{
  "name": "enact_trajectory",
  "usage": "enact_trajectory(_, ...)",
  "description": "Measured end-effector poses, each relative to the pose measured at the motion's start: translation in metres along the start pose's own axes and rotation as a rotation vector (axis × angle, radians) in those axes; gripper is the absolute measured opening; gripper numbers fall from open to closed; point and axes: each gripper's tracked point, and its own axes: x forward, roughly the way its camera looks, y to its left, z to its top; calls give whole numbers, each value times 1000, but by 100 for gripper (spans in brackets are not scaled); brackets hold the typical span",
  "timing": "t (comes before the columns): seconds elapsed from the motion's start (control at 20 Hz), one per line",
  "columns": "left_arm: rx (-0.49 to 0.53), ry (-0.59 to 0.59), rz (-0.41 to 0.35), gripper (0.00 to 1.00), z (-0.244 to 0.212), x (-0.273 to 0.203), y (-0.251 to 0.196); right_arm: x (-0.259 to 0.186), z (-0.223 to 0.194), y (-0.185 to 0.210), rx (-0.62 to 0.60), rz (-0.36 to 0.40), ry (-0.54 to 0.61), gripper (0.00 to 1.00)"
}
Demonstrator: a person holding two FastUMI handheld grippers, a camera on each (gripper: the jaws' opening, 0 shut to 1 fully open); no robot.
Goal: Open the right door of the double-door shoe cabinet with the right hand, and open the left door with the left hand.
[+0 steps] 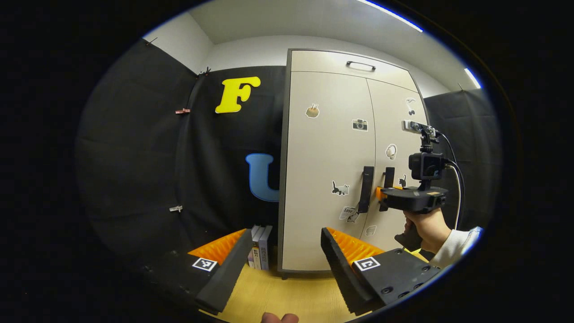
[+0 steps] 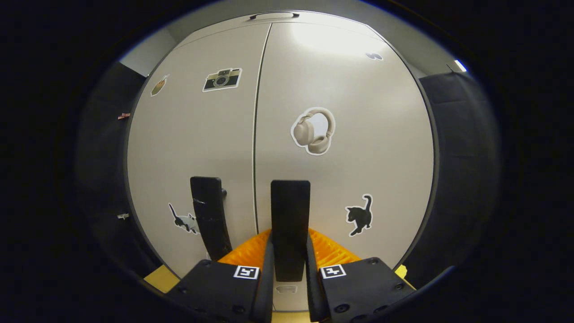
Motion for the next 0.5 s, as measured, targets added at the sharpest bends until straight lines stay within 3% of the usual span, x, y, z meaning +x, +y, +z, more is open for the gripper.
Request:
enact_trajectory(0.05, -1, -1, 4, 95, -1, -3, 1, -3, 1, 3, 5, 3, 4, 25)
enact_trajectory(0.1, -1, -1, 7, 95, 0, -7, 1, -1, 1, 3, 3, 8, 6, 29)
enact_trajectory(0.15, -1, -3, 10, 95, 0, -10, 1, 0, 0, 3, -7, 13, 9, 24)
enact_trajectory(0.3, 8, -5, 26, 95, 2, -25, 3, -3, -1, 2, 30, 15, 32, 23)
enact_trajectory(0.35, 9, -6, 32, 95, 2, -29, 5, -4, -2, 2, 35, 25, 45, 17)
enact_trajectory(0.5, 5, -4, 51, 95, 2, -41, 9, -13, 0, 2, 47, 69, 50, 12)
